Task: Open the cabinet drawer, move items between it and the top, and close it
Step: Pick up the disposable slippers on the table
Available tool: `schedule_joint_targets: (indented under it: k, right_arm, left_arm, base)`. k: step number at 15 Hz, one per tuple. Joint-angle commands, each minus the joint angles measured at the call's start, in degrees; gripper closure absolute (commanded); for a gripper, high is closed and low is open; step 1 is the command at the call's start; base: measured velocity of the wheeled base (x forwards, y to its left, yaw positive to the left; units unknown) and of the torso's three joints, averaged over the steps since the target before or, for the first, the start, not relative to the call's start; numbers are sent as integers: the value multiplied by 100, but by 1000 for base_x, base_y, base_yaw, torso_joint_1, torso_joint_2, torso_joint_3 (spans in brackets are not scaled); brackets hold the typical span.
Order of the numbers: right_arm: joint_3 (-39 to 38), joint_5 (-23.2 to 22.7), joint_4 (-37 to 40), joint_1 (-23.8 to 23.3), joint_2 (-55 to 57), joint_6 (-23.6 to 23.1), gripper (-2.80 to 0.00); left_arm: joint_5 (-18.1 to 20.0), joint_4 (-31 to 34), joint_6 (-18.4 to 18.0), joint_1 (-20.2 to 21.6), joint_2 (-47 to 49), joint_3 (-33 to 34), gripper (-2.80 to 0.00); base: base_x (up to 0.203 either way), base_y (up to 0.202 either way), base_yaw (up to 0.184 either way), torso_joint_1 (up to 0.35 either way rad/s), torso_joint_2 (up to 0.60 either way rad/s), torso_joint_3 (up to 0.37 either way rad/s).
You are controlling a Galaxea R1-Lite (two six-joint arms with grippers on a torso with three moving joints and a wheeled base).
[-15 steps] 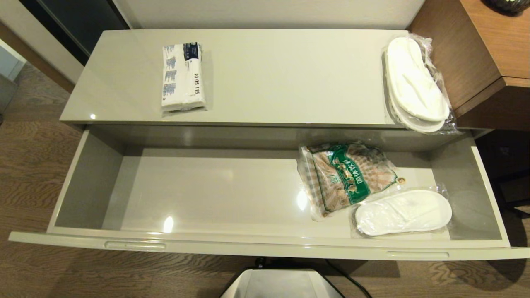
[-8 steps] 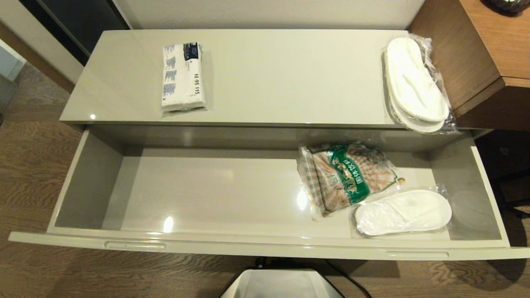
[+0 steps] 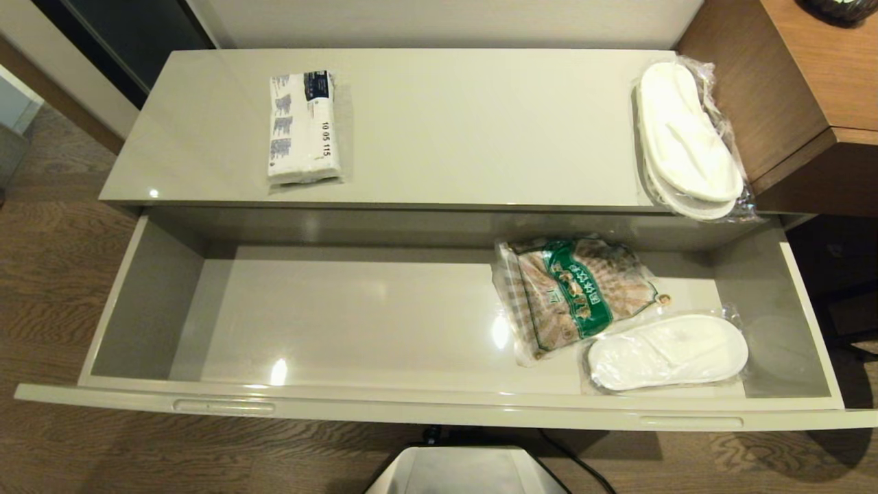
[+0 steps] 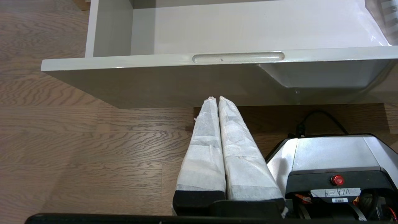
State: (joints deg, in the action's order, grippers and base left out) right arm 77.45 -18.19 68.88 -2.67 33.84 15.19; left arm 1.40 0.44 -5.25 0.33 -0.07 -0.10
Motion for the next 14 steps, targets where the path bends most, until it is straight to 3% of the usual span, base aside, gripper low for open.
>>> schedule_joint_targets:
  k: [1, 6, 10, 11, 14]
  right_arm:
    - [241, 16, -439, -8, 833, 531, 0]
    - [564, 75, -2114, 29, 3276, 1009, 0]
    - [1246, 822, -3227, 434, 5603, 837, 0]
    - [1470, 986, -3513, 505, 6114, 717, -280]
    - [1961, 1627, -4505, 679, 7030, 304, -280]
  left_arm:
    - [0, 0, -2, 2, 7, 1, 0]
    - [0, 0, -2, 2, 7, 1, 0]
    - [0, 0, -2, 2, 7, 1, 0]
    - [0, 0, -2, 2, 7, 1, 0]
    - [0, 0, -2, 2, 7, 1, 0]
  base:
    - [0, 0, 0, 0, 0, 0]
    - [0, 0, 0, 0, 0, 0]
    - [0, 0, 0, 0, 0, 0]
    - [0, 0, 0, 0, 0, 0]
    - [0, 0, 0, 0, 0, 0]
